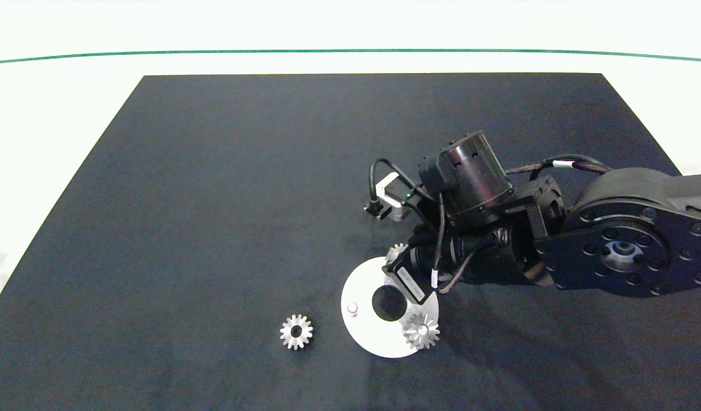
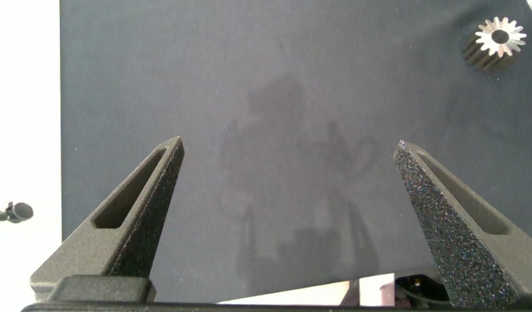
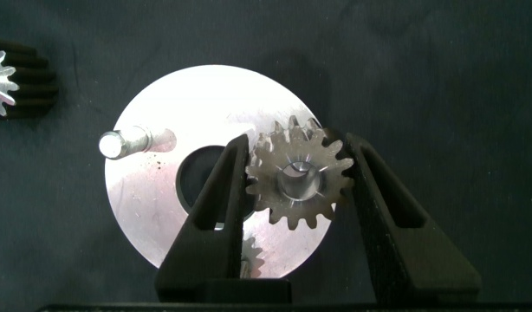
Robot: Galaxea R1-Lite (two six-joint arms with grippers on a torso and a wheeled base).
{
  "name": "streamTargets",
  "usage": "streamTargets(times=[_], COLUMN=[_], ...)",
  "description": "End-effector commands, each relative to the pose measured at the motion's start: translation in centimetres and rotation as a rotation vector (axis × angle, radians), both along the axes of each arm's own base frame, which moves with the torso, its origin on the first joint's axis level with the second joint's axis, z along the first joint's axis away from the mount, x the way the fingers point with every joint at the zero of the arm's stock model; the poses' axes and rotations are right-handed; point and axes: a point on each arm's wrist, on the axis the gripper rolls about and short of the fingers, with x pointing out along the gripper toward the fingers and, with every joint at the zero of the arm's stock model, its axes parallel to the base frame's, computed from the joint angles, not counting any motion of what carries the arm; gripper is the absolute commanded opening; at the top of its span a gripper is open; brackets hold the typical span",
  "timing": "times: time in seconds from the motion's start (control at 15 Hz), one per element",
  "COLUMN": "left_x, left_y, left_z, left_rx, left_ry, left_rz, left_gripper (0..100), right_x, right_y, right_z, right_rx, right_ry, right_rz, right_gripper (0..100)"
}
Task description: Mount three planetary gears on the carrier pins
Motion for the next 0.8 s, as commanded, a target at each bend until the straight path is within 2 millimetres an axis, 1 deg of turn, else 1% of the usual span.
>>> streamTargets(times=[0.07, 0.33, 0.8], left_x=[0.03, 0.13, 0.07], left_y=[0.00, 0.00, 0.00], left_z=[-0.04, -0.02, 0.10], left_rx=[0.002, 0.002, 0.001], left_ry=[0.004, 0.011, 0.005], left_rz=[-0.001, -0.001, 0.000], left_gripper=[100, 100, 100], right_x=[0.24, 0.48, 0.23], right_y=[0.16, 0.08, -0.32], right_z=[-0.07, -0.58, -0.63], right_rx=[-0.002, -0.017, -0.024], right_ry=[-0.001, 0.010, 0.014], right_rz=[-0.001, -0.011, -0.014], right_gripper=[10, 10, 10])
